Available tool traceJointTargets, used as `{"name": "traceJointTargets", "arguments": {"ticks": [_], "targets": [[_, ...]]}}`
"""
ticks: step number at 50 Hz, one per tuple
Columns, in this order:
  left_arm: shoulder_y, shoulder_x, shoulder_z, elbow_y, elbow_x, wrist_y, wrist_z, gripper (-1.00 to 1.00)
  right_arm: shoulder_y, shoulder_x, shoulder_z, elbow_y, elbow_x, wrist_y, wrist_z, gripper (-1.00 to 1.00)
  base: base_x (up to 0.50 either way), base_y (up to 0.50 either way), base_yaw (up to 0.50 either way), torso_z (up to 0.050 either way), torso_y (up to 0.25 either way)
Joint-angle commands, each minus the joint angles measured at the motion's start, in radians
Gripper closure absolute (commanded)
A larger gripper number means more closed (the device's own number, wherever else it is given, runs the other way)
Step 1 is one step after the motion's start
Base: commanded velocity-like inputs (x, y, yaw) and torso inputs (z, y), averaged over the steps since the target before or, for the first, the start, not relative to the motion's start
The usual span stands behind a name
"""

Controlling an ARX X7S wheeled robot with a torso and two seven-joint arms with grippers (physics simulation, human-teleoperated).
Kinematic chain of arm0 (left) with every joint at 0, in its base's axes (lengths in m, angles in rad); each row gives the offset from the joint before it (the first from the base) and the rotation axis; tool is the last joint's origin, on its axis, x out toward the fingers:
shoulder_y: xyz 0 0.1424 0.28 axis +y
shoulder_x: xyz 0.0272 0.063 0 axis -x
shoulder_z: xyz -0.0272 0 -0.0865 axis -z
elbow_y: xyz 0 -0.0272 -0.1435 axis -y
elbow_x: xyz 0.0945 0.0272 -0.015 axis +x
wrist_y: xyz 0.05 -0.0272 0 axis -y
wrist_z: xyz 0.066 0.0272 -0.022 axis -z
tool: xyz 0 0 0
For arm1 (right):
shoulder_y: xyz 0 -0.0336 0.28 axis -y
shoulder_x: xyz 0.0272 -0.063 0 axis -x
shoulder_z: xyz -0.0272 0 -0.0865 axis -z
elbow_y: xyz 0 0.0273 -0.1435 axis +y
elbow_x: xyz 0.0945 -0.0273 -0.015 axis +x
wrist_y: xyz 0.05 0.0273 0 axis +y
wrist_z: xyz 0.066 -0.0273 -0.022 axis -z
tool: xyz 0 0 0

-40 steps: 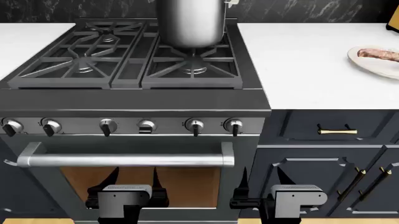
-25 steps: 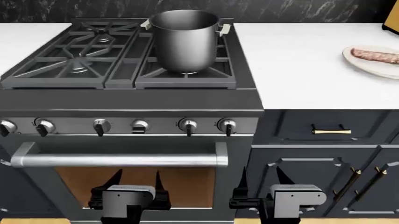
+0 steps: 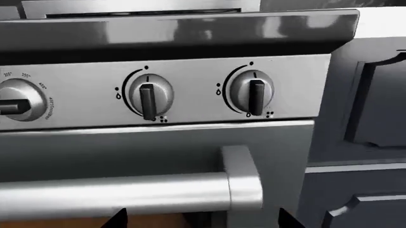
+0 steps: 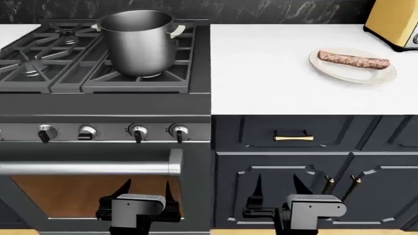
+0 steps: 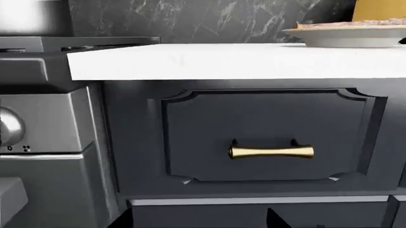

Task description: Frozen meat rests on a plate on the counter. Retrieve the meat and place it in a pot on a burner. Then turn the burner on.

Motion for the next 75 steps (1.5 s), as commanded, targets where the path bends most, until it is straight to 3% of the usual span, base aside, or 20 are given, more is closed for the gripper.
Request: {"name": "traceJointTargets", "arguments": {"ticks": [1,36,50,61,67,75], "targets": [[-0.006,-0.012,0.017,-0.011,-0.007,0.005,-0.022,-1.0,-0.005,0.02,-0.012,-0.001,0.002,-0.002,0.028,-1.0,0.0,-0.5,0.0,0.0,0.0],[-0.01,-0.046,0.065,-0.015,-0.029,0.023,-0.06,-1.0,-0.008,0.06,-0.05,-0.037,-0.003,0.025,0.092,-1.0,0.0,-0.5,0.0,0.0,0.0],[-0.011,-0.059,0.078,0.018,-0.044,-0.004,-0.069,-1.0,-0.002,0.074,-0.059,-0.063,-0.013,0.085,0.122,-1.0,0.0,-0.01,0.0,0.028,0.0],[-0.086,-0.103,0.087,0.261,-0.075,-0.284,-0.068,-1.0,0.003,0.154,-0.038,-0.463,-0.054,0.483,0.15,-1.0,0.0,0.0,0.0,0.05,0.0],[-0.157,-0.133,0.099,0.369,-0.123,-0.409,-0.019,-1.0,0.064,0.235,-0.06,-0.702,-0.067,0.772,0.098,-1.0,0.0,0.0,0.0,0.05,0.0],[-0.269,-0.169,0.101,0.445,-0.217,-0.593,0.055,-1.0,0.274,0.386,-0.161,-0.941,-0.074,1.274,-0.039,-1.0,0.0,0.0,0.0,0.05,0.0]]}}
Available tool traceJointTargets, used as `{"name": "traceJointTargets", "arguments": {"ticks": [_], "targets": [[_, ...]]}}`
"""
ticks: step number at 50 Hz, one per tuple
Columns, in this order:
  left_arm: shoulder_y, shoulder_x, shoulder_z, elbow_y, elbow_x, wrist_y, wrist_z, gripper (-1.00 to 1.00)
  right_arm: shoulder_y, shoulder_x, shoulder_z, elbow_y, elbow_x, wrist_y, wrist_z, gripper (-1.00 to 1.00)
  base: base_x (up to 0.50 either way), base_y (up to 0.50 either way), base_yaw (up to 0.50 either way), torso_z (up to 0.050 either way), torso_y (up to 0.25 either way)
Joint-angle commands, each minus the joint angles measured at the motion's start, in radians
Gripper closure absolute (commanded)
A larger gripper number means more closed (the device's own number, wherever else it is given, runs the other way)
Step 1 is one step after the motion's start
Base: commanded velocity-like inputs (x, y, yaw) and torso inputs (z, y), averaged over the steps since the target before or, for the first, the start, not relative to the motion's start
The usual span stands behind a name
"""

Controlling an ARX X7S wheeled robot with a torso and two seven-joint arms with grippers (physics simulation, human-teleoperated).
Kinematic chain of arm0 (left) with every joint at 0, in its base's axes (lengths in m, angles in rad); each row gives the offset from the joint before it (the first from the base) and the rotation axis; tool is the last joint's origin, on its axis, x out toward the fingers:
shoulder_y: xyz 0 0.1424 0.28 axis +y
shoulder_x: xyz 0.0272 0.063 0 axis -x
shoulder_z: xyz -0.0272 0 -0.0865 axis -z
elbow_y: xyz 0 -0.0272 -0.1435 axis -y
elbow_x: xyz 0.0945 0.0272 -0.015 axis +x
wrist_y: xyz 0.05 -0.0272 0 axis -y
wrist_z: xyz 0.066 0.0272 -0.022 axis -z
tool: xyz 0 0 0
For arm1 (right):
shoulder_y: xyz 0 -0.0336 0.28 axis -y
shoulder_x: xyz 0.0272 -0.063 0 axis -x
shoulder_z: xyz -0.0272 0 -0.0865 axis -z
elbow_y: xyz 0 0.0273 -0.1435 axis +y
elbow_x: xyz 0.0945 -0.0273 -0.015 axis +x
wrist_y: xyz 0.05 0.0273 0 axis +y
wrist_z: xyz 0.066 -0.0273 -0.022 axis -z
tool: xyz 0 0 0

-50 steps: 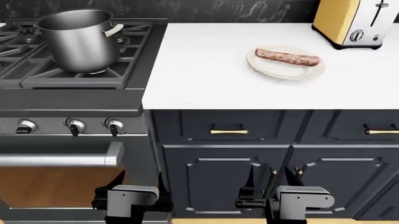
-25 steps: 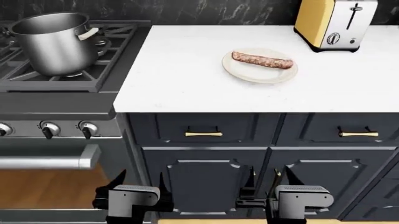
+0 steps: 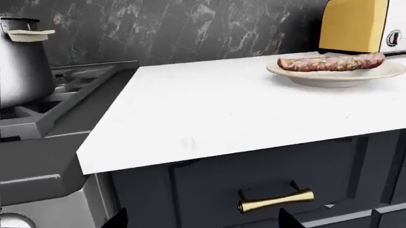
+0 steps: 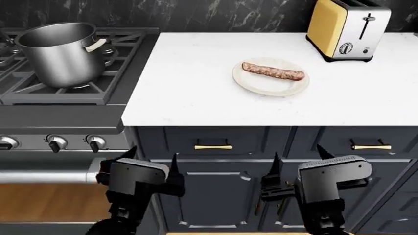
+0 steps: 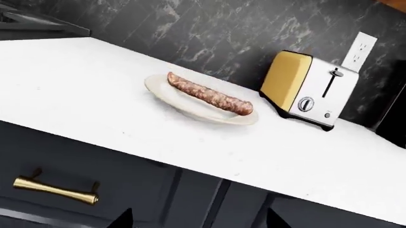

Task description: Frozen meat rests on a plate on the counter. Retrieve the meat and place it in a pot on a burner. Then turn the burner on.

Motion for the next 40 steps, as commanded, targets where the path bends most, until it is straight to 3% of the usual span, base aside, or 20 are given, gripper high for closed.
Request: {"name": "traceJointTargets", "arguments": {"ticks": [1,4,6,9,12,15,27,40], "targets": [[-0.13,-0.045,0.005,0.137,-0.098,-0.241,0.07,-1.0,0.21,0.156,-0.066,-0.354,0.005,0.583,-0.137,-1.0,0.0,0.0,0.0,0.05,0.0],[-0.163,-0.051,-0.005,0.165,-0.129,-0.306,0.076,-1.0,0.315,0.166,-0.034,-0.44,0.042,0.737,-0.195,-1.0,0.0,0.0,0.0,0.05,0.0],[-0.184,-0.055,-0.012,0.186,-0.149,-0.344,0.081,-1.0,0.381,0.191,0.008,-0.441,0.175,0.779,-0.142,-1.0,0.0,0.0,0.0,0.05,0.0],[-0.225,-0.059,-0.027,0.213,-0.19,-0.417,0.09,-1.0,0.461,0.213,0.271,-0.439,0.625,0.862,0.203,-1.0,0.0,0.0,0.0,0.05,0.0],[-0.265,-0.059,-0.053,0.241,-0.226,-0.471,0.092,-1.0,0.549,0.265,0.345,-0.335,1.075,0.86,0.542,-1.0,0.0,0.0,0.0,0.05,0.0],[-0.306,-0.059,-0.084,0.268,-0.272,-0.538,0.096,-1.0,0.612,0.283,0.335,-0.275,1.478,0.844,0.673,-1.0,0.0,0.0,0.0,0.05,0.0],[-0.439,-0.015,-0.199,0.271,-0.41,-0.721,0.08,-1.0,0.726,0.338,0.232,-0.149,1.675,0.787,0.864,-1.0,0.0,0.0,0.0,0.013,0.0],[-0.45,-0.017,-0.199,0.262,-0.424,-0.727,0.075,-1.0,0.753,0.319,0.271,-0.145,1.682,0.699,0.821,-1.0,0.09,0.0,0.0,0.0,0.0]]}}
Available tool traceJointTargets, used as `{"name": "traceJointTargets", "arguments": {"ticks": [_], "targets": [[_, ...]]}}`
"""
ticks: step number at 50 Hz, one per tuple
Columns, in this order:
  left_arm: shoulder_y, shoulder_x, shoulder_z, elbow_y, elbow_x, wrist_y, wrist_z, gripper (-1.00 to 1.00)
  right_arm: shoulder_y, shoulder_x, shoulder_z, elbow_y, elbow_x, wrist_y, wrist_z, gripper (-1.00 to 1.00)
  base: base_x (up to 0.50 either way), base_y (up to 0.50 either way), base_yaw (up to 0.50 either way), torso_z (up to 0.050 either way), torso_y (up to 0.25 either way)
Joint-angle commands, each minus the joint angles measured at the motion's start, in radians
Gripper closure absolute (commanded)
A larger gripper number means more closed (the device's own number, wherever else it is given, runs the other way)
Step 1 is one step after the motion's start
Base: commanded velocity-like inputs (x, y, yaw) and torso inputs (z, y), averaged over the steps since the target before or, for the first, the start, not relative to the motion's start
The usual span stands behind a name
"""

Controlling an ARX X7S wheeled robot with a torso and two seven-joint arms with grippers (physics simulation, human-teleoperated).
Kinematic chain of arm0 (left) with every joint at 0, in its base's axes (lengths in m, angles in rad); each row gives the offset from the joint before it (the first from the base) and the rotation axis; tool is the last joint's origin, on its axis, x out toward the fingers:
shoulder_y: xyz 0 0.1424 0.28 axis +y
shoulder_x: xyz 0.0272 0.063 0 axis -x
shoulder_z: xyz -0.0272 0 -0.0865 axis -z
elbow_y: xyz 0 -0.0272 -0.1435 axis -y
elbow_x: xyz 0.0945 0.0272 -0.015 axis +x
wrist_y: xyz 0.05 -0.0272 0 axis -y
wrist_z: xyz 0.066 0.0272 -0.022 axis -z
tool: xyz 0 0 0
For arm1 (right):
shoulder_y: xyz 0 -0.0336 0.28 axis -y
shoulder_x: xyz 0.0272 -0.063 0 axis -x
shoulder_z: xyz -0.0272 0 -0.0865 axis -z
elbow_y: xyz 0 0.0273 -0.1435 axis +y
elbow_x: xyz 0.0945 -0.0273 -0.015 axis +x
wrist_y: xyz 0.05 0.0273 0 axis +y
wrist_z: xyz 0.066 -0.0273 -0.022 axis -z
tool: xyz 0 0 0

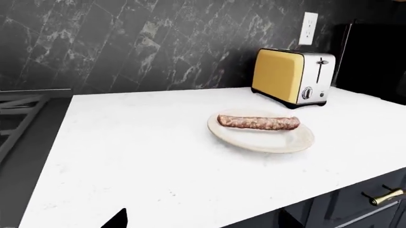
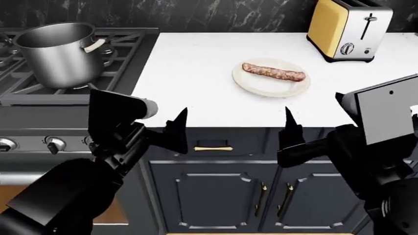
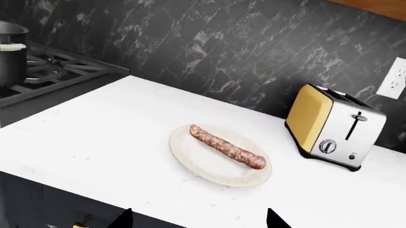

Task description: Frozen meat rests on a plate on the counter. Retrieve the meat and place it in a pot on a burner. Then turn the burner on.

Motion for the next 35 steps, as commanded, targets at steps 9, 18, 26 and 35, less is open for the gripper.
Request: {"name": "traceJointTargets", "arguments": {"ticks": [9,18,26,35], "targets": [[-0.038,-0.001,-0.019,-0.005,-0.041,-0.044,-0.007,-1.0,0.077,0.012,-0.011,0.039,0.131,-0.05,0.059,-1.0,0.5,0.0,0.0,0.0,0.0],[-0.039,-0.003,-0.016,-0.012,-0.042,-0.039,-0.012,-1.0,0.094,0.024,-0.026,0.045,0.141,-0.06,0.066,-1.0,0.5,0.0,0.0,0.0,0.0],[-0.034,-0.011,-0.015,0.006,-0.045,-0.037,-0.021,-1.0,0.114,0.055,-0.041,0.047,0.202,-0.08,0.097,-1.0,0.5,0.0,0.0,0.0,0.0],[-0.03,-0.016,-0.012,0.021,-0.042,-0.031,-0.037,-1.0,0.126,0.104,-0.035,0.057,0.268,-0.11,0.123,-1.0,0.5,0.0,0.0,0.0,0.002]]}}
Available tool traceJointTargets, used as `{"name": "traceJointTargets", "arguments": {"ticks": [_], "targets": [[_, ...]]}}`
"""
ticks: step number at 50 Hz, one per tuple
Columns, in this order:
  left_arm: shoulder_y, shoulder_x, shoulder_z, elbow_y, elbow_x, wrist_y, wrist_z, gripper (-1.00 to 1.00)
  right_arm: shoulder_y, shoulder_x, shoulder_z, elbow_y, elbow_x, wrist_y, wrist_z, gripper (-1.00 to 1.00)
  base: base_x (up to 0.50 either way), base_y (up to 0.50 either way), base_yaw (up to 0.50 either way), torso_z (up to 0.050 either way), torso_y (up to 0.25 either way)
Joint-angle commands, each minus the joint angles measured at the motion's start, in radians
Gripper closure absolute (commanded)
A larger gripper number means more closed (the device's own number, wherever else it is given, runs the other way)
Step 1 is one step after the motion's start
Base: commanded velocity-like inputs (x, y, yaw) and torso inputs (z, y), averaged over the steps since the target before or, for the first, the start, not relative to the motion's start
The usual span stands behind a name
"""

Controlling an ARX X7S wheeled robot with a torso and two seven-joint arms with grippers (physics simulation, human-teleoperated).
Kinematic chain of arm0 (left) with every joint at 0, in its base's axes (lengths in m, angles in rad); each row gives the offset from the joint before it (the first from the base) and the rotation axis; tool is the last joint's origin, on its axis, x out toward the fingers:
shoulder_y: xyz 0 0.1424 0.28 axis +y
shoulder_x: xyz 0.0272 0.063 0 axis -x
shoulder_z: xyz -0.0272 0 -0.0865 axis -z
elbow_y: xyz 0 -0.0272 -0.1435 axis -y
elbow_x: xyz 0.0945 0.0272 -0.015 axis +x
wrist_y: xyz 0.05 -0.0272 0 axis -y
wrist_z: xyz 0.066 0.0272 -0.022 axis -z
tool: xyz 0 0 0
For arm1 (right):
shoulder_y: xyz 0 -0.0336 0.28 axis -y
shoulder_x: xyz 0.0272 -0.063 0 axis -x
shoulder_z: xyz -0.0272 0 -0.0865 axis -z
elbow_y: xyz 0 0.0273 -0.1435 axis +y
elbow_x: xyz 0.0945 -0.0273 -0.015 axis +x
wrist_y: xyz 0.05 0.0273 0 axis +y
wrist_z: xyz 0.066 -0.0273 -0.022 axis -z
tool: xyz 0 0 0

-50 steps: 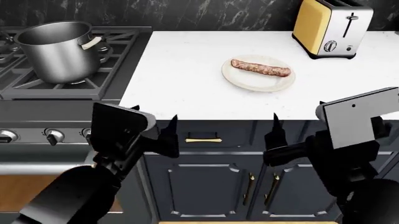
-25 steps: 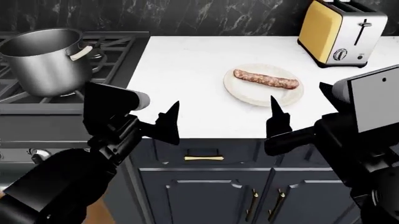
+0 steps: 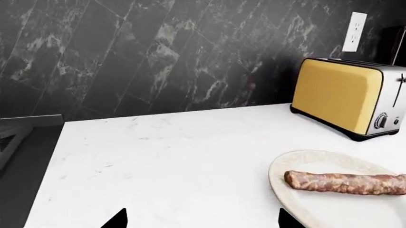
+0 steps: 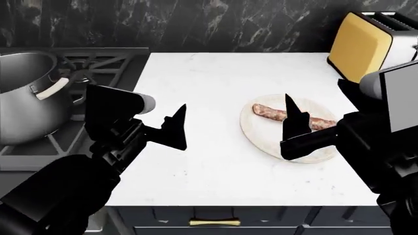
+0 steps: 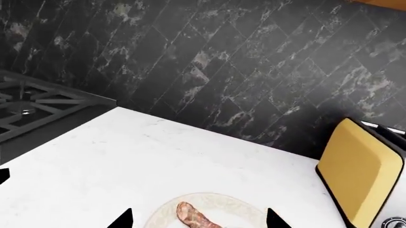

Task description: Frozen meat rests on a plate on the counter. Retrieve the meat and place it in a pot on a burner. Then turn the burner on.

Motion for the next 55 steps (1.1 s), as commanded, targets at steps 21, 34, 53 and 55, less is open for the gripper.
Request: {"name": "traceJointTargets", "arguments": {"ticks": [21,34,53,55], "targets": [[0.01,-0.018,0.007,0.037,-0.019,0.004,-0.023,-1.0,0.134,0.128,-0.142,0.069,0.263,-0.08,0.122,-1.0,0.29,0.0,0.0,0.0,0.001],[0.015,-0.03,0.029,0.007,-0.005,0.034,-0.017,-1.0,0.527,0.202,-0.466,0.344,0.482,0.096,0.107,-1.0,0.0,0.0,0.0,0.0,0.0],[-0.015,-0.036,0.068,-0.034,0.015,0.05,-0.025,-1.0,0.849,0.182,-0.808,0.554,-0.029,0.195,-0.604,-1.0,0.0,0.0,0.0,0.0,0.0],[-0.019,-0.038,0.068,-0.024,0.011,0.042,-0.029,-1.0,0.87,0.174,-0.837,0.568,-0.104,0.19,-0.696,-1.0,0.0,0.0,0.0,0.0,0.0]]}}
